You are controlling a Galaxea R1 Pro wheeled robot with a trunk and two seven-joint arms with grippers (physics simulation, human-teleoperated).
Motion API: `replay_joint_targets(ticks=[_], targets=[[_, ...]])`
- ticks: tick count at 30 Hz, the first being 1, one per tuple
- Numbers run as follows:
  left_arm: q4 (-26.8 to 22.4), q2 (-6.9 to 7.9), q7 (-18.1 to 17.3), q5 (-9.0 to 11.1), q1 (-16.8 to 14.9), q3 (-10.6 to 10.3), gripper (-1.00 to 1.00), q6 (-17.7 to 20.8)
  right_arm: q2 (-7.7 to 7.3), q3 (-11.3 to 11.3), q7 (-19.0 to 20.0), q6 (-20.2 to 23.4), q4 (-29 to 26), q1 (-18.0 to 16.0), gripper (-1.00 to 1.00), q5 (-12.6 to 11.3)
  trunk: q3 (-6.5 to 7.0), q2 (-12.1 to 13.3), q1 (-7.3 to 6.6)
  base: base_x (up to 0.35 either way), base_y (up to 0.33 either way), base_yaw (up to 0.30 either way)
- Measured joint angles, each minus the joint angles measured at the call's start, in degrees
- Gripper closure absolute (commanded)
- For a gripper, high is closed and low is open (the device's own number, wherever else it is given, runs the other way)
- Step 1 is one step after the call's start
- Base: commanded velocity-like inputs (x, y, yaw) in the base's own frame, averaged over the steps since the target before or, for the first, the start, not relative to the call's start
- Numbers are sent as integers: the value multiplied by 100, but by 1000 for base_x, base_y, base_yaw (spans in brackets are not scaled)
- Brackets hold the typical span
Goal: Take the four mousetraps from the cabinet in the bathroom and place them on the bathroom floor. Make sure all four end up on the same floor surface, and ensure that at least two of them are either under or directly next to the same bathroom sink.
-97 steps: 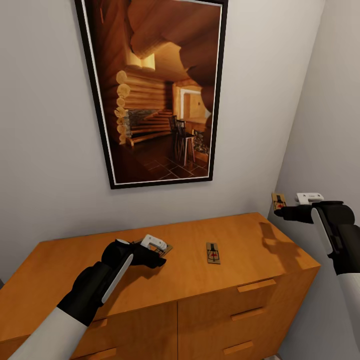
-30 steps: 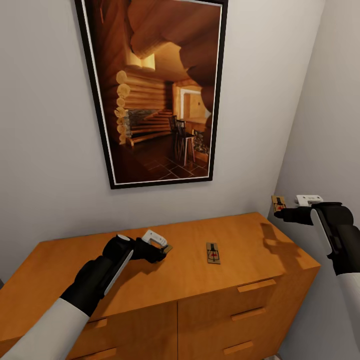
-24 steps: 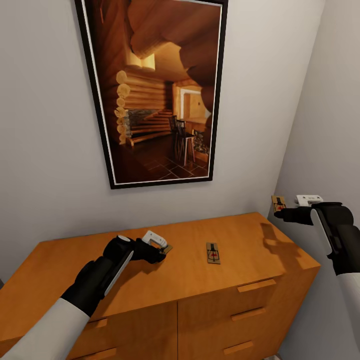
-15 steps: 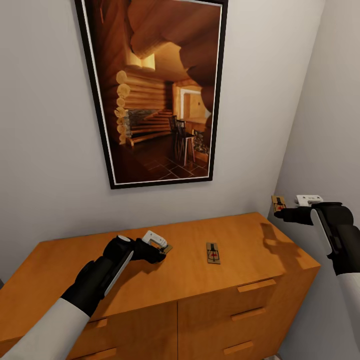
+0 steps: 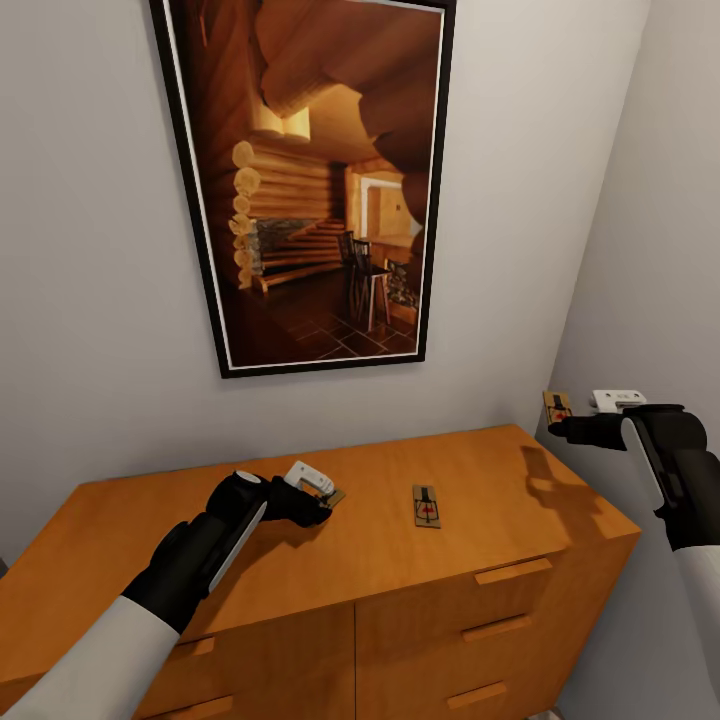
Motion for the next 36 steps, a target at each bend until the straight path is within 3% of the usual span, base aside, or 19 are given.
replay_joint_targets(ticks=[36], targets=[[53, -45, 9, -1, 0, 8, -100, 33, -8, 2, -9, 0, -3, 0, 100, 6, 0, 0, 0, 0, 0, 0]])
